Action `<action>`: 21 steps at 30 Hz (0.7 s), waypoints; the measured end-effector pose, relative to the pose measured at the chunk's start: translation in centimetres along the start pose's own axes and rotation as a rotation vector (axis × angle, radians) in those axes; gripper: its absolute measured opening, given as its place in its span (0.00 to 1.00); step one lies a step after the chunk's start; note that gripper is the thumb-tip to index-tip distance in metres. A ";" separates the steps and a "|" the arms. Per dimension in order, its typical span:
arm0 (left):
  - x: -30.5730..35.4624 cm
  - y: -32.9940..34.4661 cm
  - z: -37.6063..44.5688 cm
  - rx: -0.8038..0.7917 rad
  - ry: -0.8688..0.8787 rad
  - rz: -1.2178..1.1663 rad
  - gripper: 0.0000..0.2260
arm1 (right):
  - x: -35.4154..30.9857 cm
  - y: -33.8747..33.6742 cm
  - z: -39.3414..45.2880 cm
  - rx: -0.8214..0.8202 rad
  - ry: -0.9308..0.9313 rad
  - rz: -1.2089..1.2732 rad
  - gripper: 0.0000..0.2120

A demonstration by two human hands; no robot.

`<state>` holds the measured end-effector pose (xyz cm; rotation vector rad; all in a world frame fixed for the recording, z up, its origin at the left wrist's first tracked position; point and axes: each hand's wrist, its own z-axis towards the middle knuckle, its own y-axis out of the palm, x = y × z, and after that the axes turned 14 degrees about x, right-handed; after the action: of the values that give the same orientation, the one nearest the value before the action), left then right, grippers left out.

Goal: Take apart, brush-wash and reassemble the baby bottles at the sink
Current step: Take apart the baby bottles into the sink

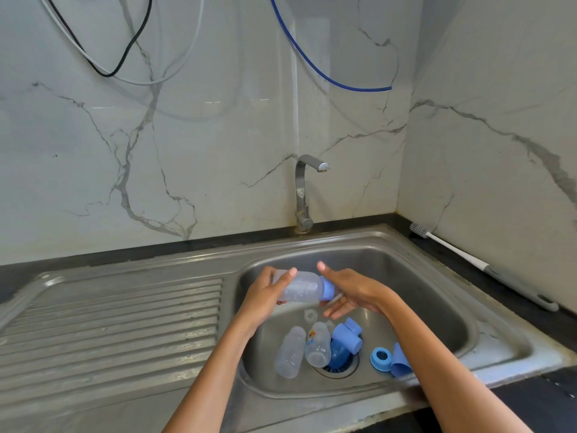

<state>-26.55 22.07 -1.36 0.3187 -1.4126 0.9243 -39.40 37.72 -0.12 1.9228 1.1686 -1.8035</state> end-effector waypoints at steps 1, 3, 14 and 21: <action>-0.1 0.0 0.0 -0.012 0.004 0.009 0.13 | 0.2 -0.1 0.1 0.014 0.000 0.016 0.28; -0.2 0.0 0.0 -0.025 -0.061 -0.002 0.16 | 0.4 -0.7 0.3 0.047 -0.079 0.109 0.18; -1.9 0.4 1.0 0.160 -0.157 0.481 0.20 | 1.4 -2.8 2.2 0.639 -0.100 -0.129 0.19; -1.4 2.6 1.7 -0.092 -0.015 1.260 0.25 | 1.0 -2.1 2.4 0.582 -0.142 -0.324 0.19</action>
<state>-29.42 22.04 -3.14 -0.7432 -1.6210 1.8308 -42.68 37.81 -0.80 1.9091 1.0278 -2.6433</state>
